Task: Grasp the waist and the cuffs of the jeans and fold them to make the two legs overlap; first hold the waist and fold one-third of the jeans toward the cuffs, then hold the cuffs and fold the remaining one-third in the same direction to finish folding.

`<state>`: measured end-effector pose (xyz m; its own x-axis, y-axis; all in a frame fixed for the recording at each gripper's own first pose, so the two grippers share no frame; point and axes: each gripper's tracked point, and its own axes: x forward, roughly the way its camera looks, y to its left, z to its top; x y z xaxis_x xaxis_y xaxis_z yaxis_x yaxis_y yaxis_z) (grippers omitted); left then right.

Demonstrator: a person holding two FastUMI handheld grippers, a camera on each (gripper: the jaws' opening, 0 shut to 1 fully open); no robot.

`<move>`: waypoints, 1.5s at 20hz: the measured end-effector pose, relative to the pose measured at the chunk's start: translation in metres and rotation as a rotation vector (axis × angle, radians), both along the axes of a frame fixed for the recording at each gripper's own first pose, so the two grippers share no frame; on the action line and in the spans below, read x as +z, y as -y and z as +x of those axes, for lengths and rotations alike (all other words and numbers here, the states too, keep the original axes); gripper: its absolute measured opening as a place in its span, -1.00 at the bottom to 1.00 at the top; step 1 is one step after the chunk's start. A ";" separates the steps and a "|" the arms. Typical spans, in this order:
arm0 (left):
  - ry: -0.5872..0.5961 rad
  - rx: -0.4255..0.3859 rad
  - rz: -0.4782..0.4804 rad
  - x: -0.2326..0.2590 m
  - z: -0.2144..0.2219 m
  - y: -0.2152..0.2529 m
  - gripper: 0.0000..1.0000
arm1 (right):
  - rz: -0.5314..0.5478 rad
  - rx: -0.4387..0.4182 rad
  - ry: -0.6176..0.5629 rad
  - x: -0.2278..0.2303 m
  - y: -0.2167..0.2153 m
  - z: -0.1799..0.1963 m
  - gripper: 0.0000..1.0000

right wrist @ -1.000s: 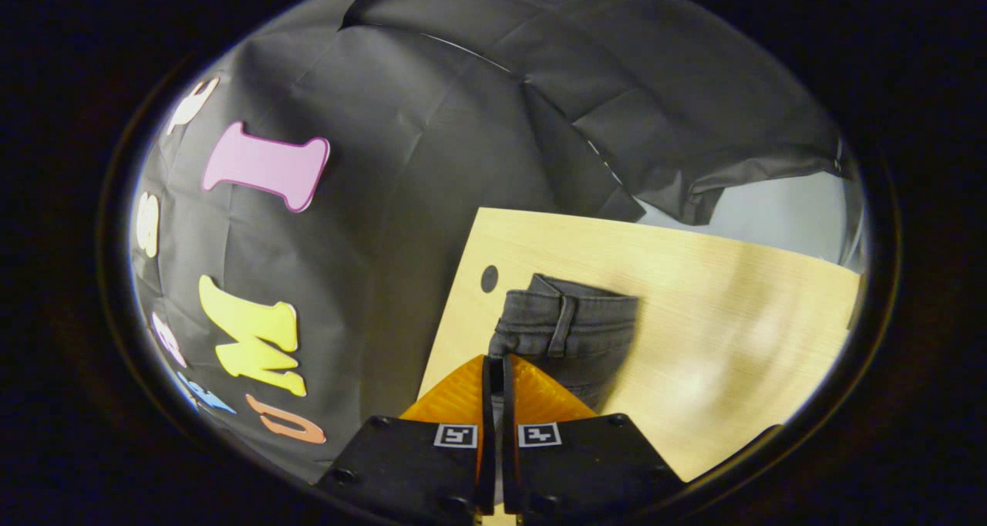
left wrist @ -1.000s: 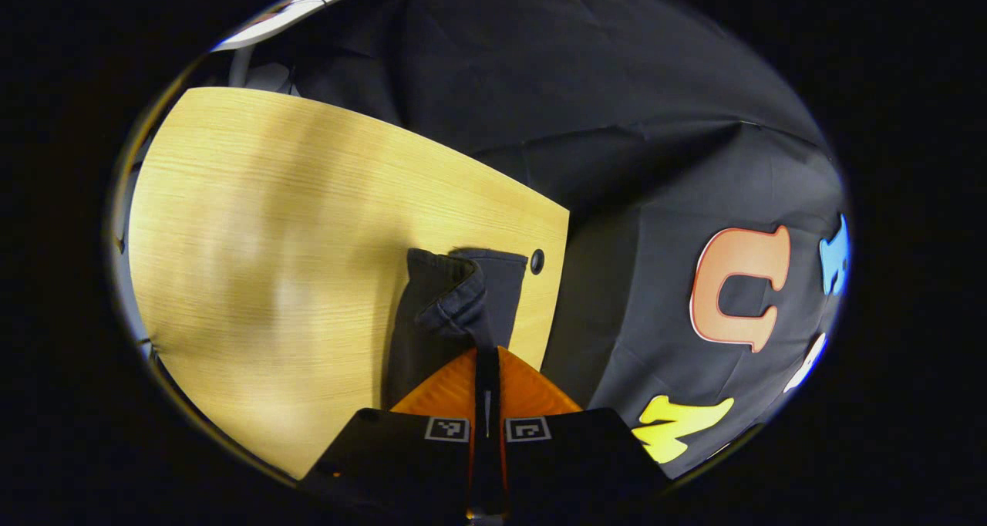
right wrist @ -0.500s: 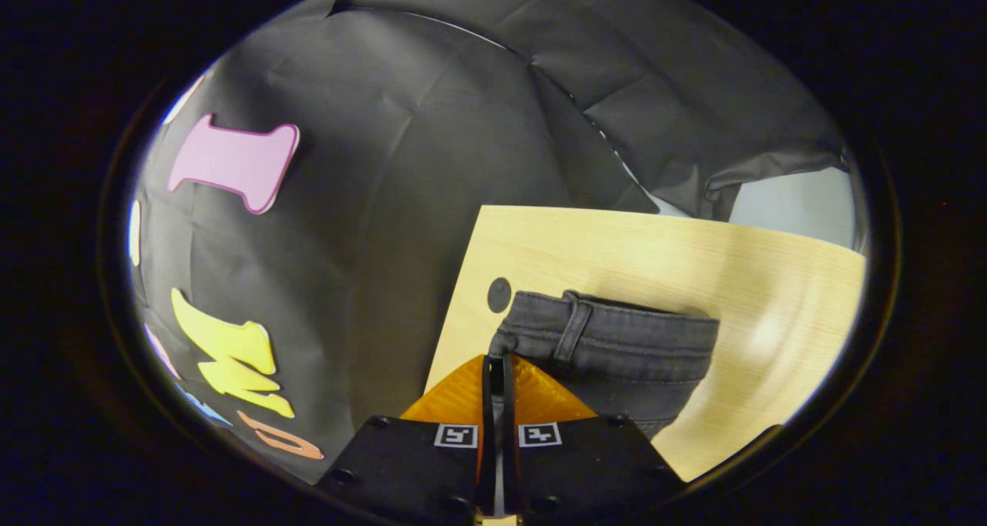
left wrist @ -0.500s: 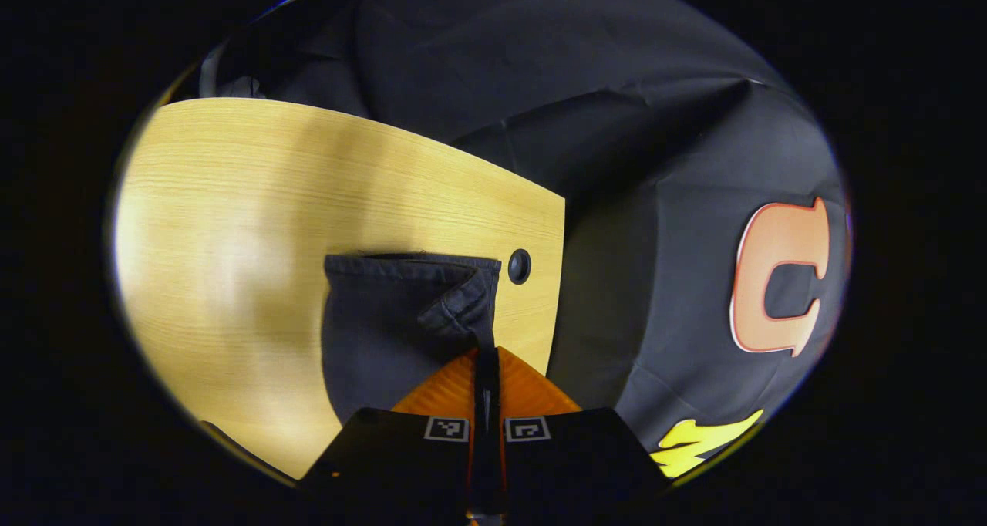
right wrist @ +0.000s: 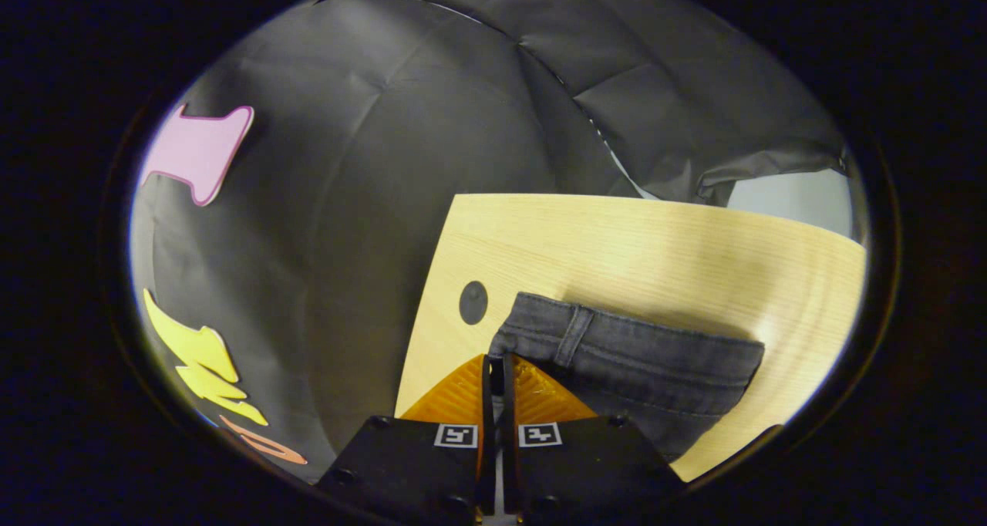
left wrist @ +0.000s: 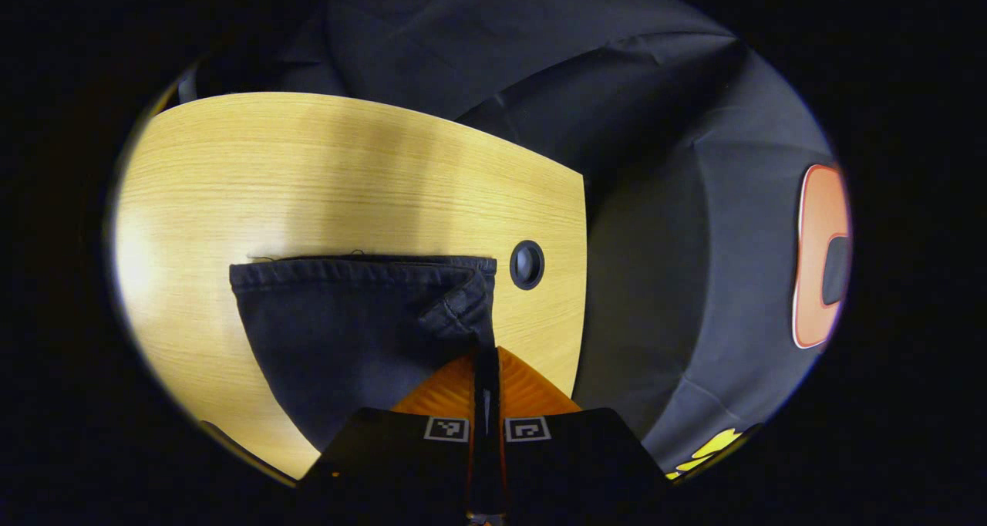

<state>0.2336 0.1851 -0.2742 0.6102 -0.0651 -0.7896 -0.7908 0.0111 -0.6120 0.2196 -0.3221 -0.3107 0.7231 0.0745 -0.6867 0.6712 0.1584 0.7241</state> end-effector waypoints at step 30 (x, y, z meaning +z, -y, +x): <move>0.503 -0.545 1.080 0.221 -0.075 0.045 0.96 | -0.149 0.036 -0.104 -0.020 -0.005 -0.167 0.84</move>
